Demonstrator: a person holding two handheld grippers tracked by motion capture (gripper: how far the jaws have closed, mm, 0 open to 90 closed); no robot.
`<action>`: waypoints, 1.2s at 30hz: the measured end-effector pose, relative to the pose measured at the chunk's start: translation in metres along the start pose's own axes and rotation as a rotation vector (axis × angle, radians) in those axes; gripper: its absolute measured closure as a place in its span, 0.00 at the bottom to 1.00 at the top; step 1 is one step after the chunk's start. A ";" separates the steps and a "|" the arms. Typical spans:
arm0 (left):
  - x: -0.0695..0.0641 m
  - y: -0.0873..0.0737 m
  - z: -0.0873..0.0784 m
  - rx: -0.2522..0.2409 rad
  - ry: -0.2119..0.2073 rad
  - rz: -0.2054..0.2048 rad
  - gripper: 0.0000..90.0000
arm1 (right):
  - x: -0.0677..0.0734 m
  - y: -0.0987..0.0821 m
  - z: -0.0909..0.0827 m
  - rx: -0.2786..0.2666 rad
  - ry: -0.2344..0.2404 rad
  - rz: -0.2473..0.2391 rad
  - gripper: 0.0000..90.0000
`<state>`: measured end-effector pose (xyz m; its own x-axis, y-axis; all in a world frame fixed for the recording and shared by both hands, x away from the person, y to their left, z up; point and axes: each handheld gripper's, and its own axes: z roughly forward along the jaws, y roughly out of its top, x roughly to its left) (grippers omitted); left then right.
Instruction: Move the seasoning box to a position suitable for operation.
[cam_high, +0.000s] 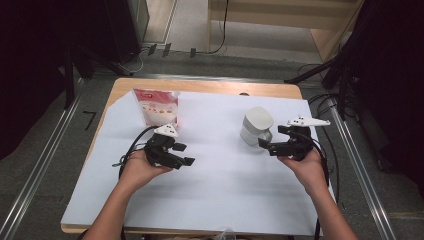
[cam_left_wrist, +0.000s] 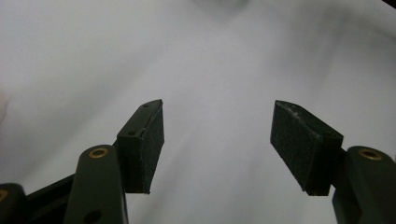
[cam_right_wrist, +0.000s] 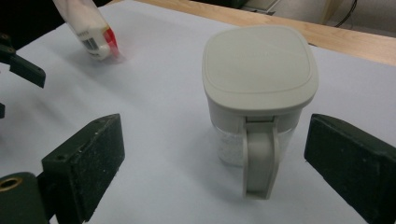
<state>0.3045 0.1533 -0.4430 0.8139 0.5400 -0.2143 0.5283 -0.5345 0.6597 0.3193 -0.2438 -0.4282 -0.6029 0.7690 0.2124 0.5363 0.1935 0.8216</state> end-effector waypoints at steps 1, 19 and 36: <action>0.000 0.000 0.000 -0.002 0.002 -0.001 0.40 | -0.001 0.003 0.000 0.006 -0.004 0.008 0.06; 0.002 -0.002 -0.002 -0.004 0.000 -0.002 0.40 | -0.015 0.030 0.035 0.093 -0.087 -0.018 0.09; -0.004 -0.010 -0.006 0.005 0.019 -0.005 0.41 | -0.019 0.019 0.072 0.132 -0.106 -0.027 0.09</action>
<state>0.2946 0.1605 -0.4439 0.8068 0.5547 -0.2036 0.5333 -0.5351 0.6552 0.3835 -0.2108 -0.4552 -0.5564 0.8209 0.1285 0.5978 0.2880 0.7482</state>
